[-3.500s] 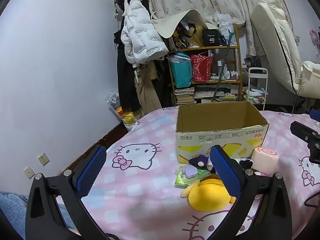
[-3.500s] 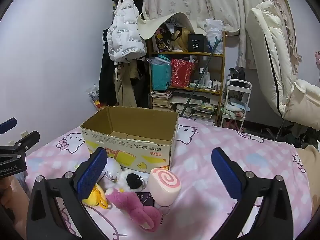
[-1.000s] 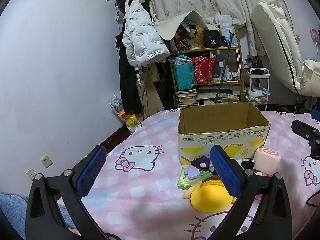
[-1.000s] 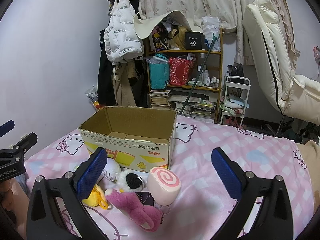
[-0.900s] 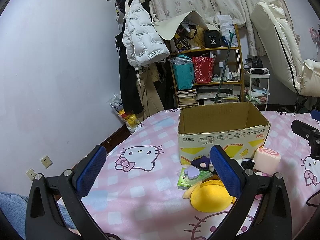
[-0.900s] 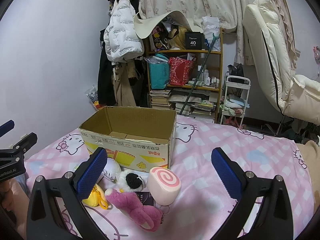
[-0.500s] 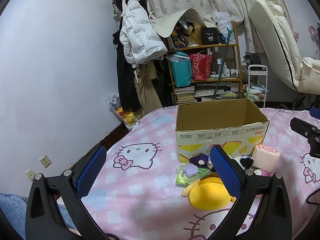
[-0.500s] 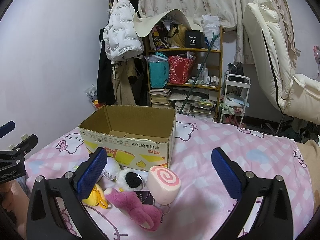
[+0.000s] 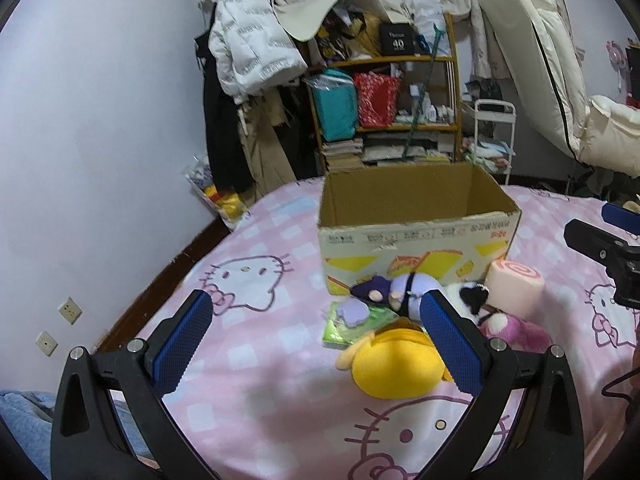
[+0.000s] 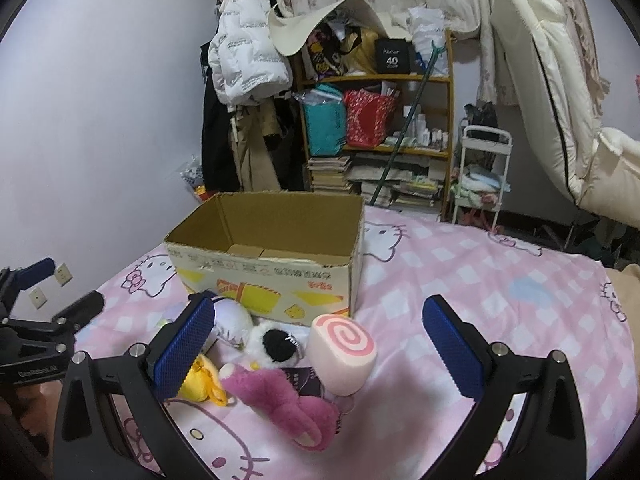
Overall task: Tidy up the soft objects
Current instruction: 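Grasp the yellow plush pouch with the left tool while the right tool grasps the pink plush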
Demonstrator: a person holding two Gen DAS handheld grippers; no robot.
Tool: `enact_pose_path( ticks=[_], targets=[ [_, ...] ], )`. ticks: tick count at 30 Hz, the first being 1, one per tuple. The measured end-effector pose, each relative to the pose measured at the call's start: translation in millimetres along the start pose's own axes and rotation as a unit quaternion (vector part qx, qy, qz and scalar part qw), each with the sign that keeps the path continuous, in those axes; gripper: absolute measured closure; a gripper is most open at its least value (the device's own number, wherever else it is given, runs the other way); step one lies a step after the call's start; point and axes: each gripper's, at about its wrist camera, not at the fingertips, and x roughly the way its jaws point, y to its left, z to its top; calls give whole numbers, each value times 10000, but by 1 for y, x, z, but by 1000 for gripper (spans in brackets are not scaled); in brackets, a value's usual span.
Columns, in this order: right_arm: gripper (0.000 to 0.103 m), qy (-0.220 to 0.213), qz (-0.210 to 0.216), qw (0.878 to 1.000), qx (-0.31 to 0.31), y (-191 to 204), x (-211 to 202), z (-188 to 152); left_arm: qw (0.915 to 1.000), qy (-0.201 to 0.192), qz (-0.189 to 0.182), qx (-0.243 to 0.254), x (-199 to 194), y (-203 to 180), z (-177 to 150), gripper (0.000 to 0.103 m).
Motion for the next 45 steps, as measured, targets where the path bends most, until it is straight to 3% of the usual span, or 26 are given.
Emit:
enact_pose_path(
  ticks=[7,14,23,33,41,45],
  targets=[
    [0,448,264,9985,-167,16,15,-2,9986,438,-306,3,23,-10,0,1],
    [0,724,202,9967,-304,23,28,-6,9945,849,-614,25,45,-18,2,1],
    [0,1189,287,9917,-384,25,45,-12,9894,1300,-619,182,75,-29,1,1],
    [0,1553,311,9867,-371,23,63,-21,9794,1860,-773,135,103,-33,-10,1],
    [0,2092,396,9758,-497,29,78,-32,9635,2411,-1157,106,124,-36,-22,1],
    [0,2300,458,9705,-562,32,86,-38,9595,2521,-1258,67,129,-38,-25,1]
  ],
)
